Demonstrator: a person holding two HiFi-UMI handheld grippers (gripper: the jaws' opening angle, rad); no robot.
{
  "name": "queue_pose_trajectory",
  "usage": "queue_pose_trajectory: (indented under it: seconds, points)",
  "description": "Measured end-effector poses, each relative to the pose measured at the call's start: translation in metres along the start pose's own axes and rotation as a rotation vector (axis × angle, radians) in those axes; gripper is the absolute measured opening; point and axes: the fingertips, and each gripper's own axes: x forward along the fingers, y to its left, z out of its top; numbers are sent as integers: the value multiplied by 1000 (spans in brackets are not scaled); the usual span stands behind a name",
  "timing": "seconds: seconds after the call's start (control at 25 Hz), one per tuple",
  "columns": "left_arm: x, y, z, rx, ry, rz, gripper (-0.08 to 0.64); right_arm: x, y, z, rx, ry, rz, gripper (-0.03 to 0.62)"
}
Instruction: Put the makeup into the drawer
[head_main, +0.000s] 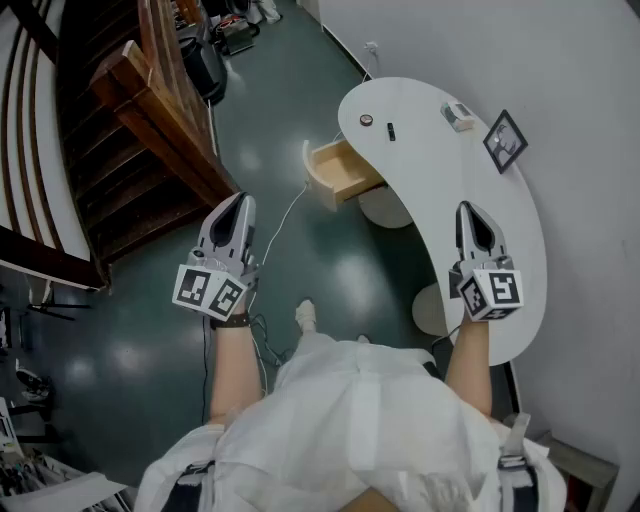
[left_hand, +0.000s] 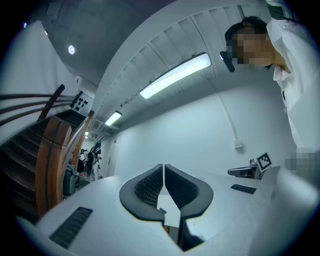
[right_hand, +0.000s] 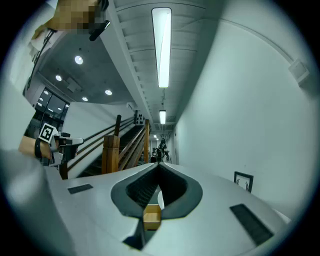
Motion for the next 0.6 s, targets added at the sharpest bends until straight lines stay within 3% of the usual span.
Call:
queue_pose_trajectory:
  seconds: [0.32,0.6]
  points:
    - [11,22,-7,-5,16,-3,25,27,11,-2,-1,9,8,9]
    - [22,67,-11,-11,33,6,25,72,25,-5,6,24,8,9]
